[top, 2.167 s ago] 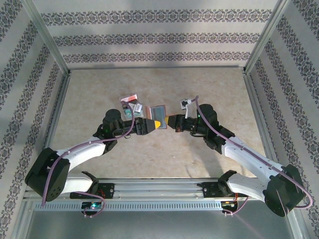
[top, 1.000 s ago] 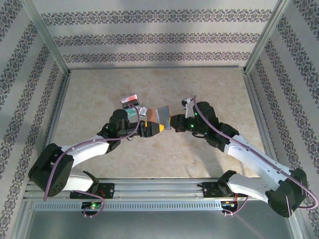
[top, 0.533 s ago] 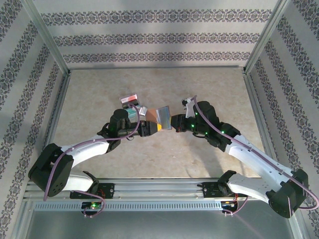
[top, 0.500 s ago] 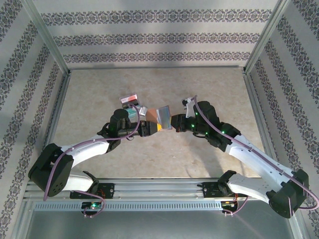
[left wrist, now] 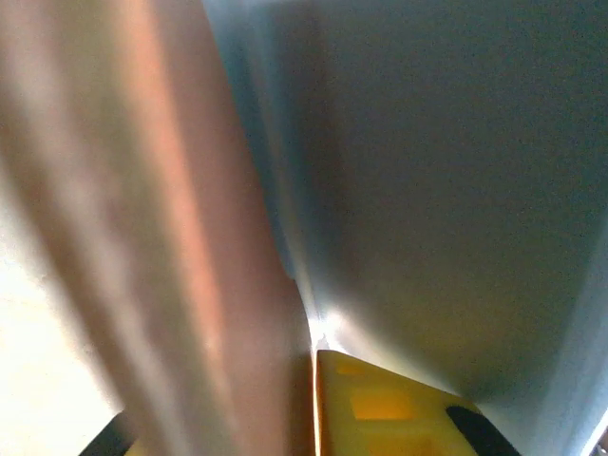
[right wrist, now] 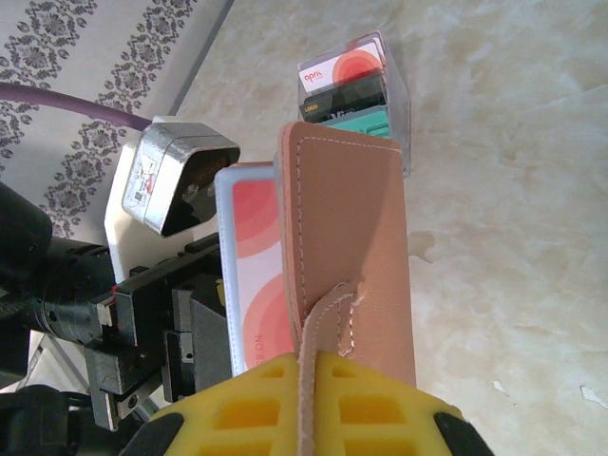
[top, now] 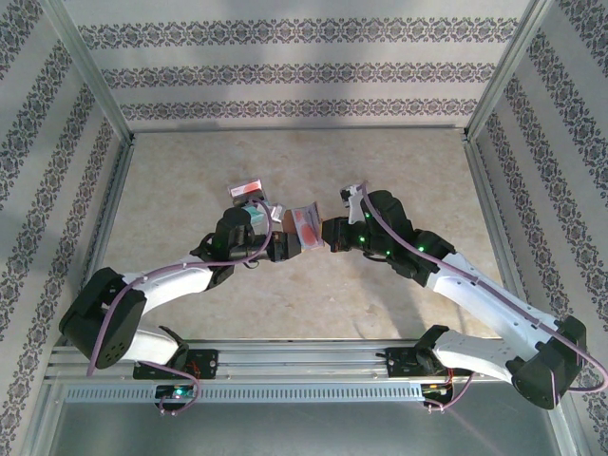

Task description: Take the credit cards out of the card holder

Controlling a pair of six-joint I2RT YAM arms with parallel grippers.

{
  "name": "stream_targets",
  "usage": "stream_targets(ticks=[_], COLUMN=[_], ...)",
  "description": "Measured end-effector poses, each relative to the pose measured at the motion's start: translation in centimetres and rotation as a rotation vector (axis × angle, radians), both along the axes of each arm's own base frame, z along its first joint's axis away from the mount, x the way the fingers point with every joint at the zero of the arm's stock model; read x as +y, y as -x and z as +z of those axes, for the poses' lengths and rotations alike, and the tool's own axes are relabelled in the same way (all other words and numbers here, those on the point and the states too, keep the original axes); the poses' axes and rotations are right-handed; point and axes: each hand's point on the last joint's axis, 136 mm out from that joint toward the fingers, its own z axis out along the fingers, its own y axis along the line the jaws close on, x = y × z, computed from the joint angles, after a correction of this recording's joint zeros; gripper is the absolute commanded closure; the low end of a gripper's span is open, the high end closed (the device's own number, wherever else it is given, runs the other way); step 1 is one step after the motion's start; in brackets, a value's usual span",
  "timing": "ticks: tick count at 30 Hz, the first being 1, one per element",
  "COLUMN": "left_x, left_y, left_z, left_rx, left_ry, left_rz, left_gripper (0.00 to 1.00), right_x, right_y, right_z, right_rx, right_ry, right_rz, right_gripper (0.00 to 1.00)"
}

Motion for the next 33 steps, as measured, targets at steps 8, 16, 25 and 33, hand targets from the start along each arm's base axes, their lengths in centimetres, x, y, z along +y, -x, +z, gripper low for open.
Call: stream_targets(ticks=[8,16,25,33], left_x=[-0.2,-0.3,-0.8,-1.2], left_y=[0.1,0.5,1.0,1.1], left_z=[0.2,1.0,3.0,3.9], left_rx=[-0.002,-0.03,-0.069,-0.08], left_ry=[0.009,0.018,0.088,0.131], left_rz=[-0.005,-0.02,-0.058,-0.078], left_gripper=[0.83,0.46,0.25,0.41], right_x=[-0.3,-0.8,-2.3,-1.9], right_y=[-0.3,-0.6,-1.0,-0.9], right_z=[-0.1,0.1,1.0,1.6], right_rx=[-0.006,-0.015,-0.043,-0.053], right_ry=[0.012,0.013,-0.021,-0.055], right_rz=[-0.017,-0.039,-0.094,-0.08], right_gripper=[1.0,1.0,1.0,1.0])
